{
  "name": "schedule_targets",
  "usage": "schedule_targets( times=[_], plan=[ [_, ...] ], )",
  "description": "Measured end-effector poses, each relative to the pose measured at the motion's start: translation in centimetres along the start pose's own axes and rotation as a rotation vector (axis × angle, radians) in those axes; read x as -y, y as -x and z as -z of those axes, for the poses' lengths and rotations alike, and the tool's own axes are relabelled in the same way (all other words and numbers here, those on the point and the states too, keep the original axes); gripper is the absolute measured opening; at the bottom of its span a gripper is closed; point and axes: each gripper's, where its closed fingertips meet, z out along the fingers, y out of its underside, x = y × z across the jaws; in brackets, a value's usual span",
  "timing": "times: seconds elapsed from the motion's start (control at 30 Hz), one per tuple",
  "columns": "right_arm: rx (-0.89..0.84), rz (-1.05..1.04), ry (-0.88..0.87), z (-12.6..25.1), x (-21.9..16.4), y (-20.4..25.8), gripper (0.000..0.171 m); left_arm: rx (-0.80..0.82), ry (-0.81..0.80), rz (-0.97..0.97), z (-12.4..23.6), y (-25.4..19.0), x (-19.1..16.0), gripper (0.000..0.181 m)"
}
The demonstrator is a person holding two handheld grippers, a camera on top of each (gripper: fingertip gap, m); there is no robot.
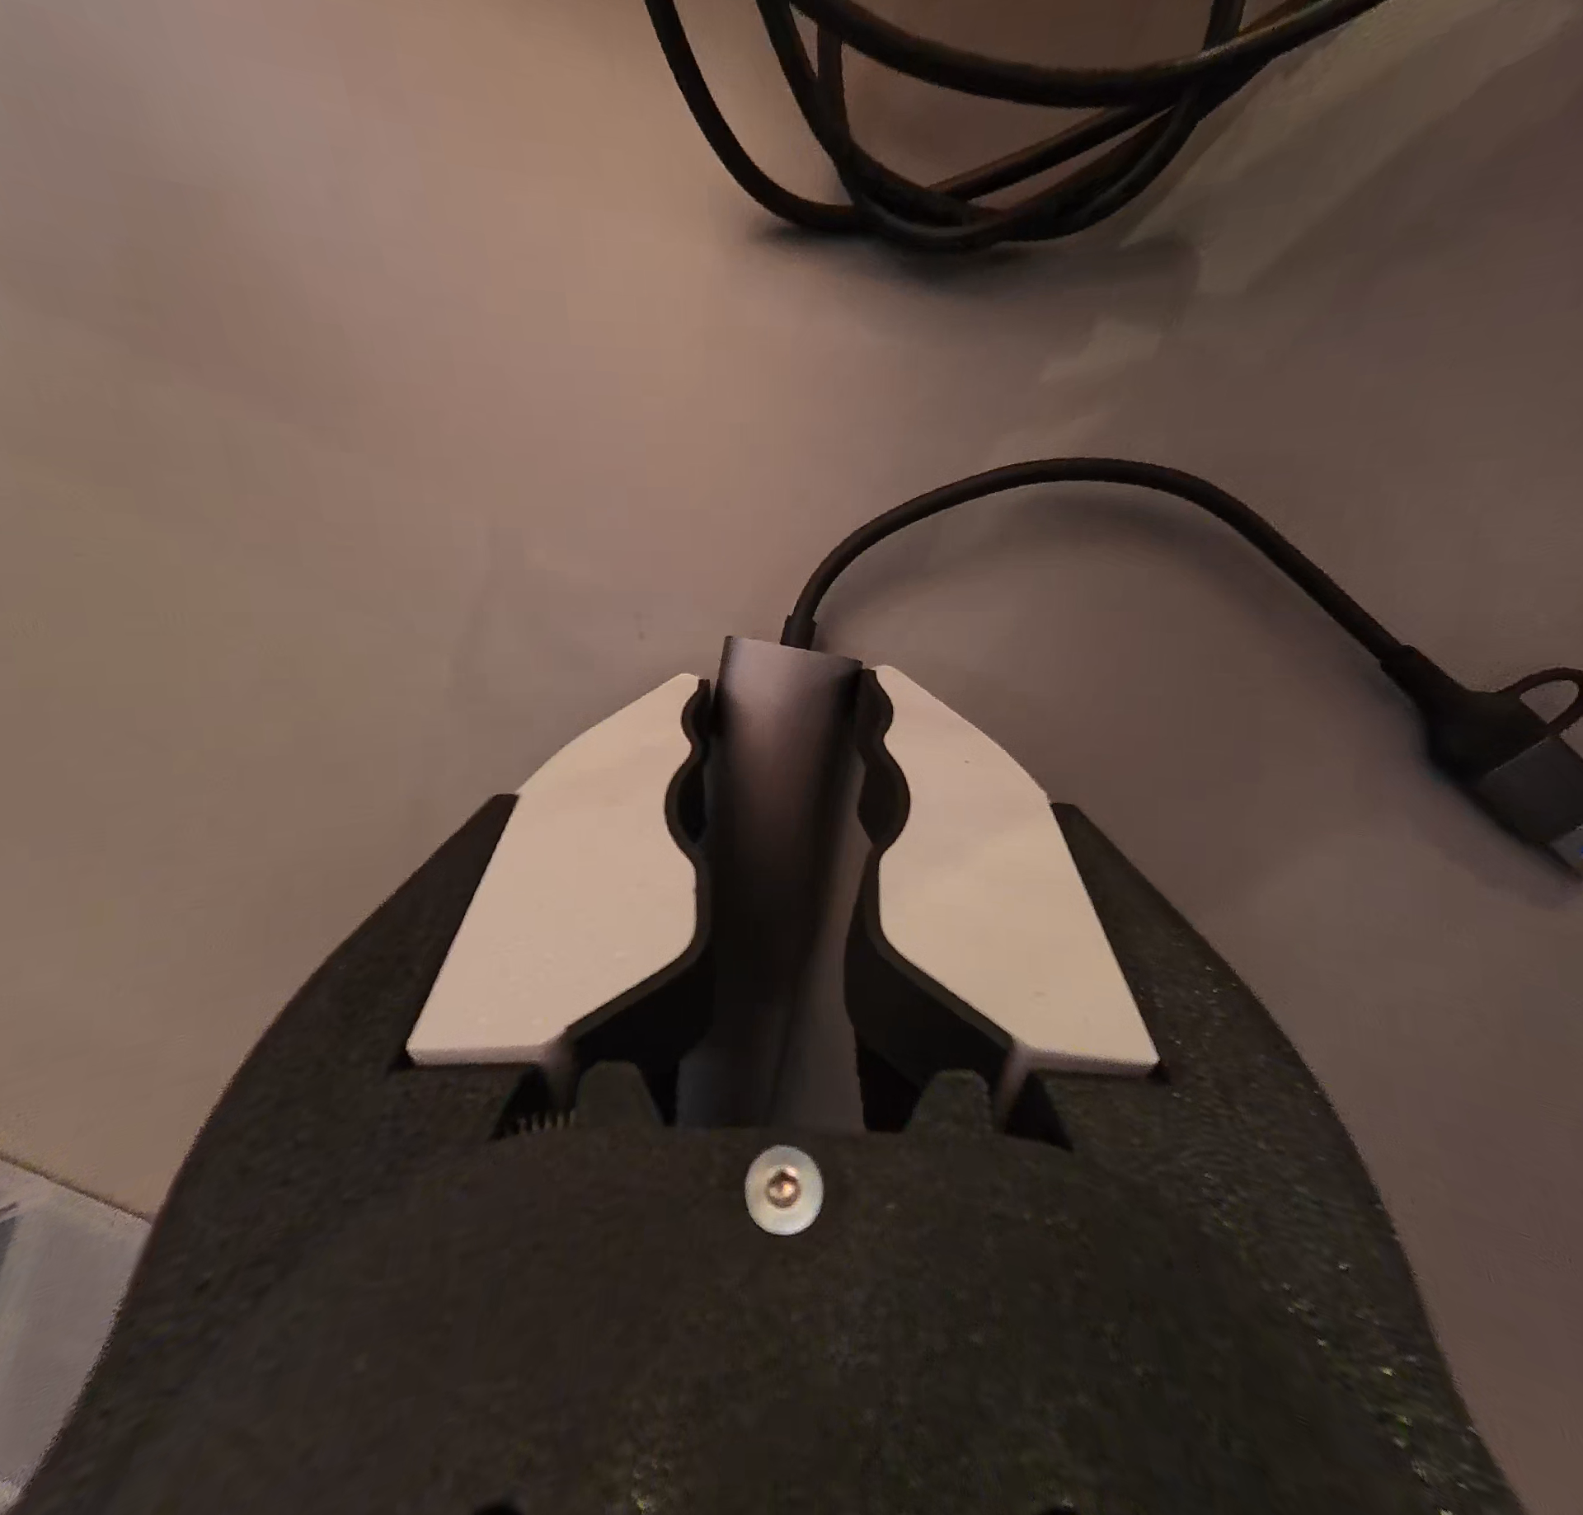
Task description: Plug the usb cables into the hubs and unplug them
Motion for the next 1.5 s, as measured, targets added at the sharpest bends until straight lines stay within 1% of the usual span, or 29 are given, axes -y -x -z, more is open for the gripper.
schedule_targets(
  times=[0.07,0.17,0.27,0.33,0.4,0.5,0.63,0.73,0.9,1.0,1.1,1.17,1.3,1.4,1.5],
  plan=[
    [-0.001,0.002,-0.015,0.3,0.2,0.0,0.011,0.003,-0.049,0.012,0.7,0.1,0.8,0.031],
    [-0.01,0.005,-0.032,0.9,0.5,0.0,0.011,-0.023,-0.222,0.071,3.2,0.2,3.4,0.031],
    [-0.018,-0.001,-0.046,1.3,0.7,-0.2,0.011,-0.02,-0.43,0.113,6.7,0.7,5.9,0.03],
    [-0.018,-0.012,-0.04,1.3,0.6,-0.2,0.011,-0.041,-0.597,0.13,9.2,0.8,7.5,0.03],
    [-0.023,-0.024,-0.012,1.0,0.1,-0.3,0.011,-0.089,-0.783,0.164,12.0,0.7,8.8,0.03],
    [-0.036,-0.031,0.054,0.4,-0.9,-0.6,0.011,-0.215,-1.022,0.224,16.2,0.7,9.9,0.029],
    [-0.018,-0.035,0.091,-0.6,-1.4,-0.4,0.011,-0.336,-1.165,0.267,19.8,1.3,10.0,0.029],
    [0.002,-0.045,0.152,-1.2,-2.4,-0.1,0.01,-0.377,-1.22,0.258,21.9,1.3,10.0,0.029],
    [0.034,-0.053,0.287,-2.7,-4.7,0.4,0.008,-0.318,-1.203,0.233,23.0,1.6,10.1,0.029],
    [0.068,-0.09,0.408,-3.9,-6.8,0.9,0.008,-0.282,-1.203,0.232,23.5,1.9,9.8,0.029],
    [0.074,-0.191,0.551,-6.5,-9.0,1.3,0.008,-0.228,-1.207,0.232,23.9,1.9,8.9,0.029],
    [0.022,-0.269,0.668,-8.9,-10.9,1.1,0.008,-0.202,-1.229,0.231,24.6,1.7,8.2,0.029],
    [-0.013,-0.325,0.915,-12.8,-16.4,1.7,0.008,-0.182,-1.274,0.233,26.1,1.1,6.6,0.029],
    [0.022,-0.387,0.95,-15.1,-18.8,2.4,0.008,-0.172,-1.268,0.227,26.4,0.8,5.9,0.029],
    [0.034,-0.411,0.944,-15.8,-19.6,2.3,0.008,-0.184,-1.259,0.219,26.4,0.6,5.7,0.029]
  ],
)
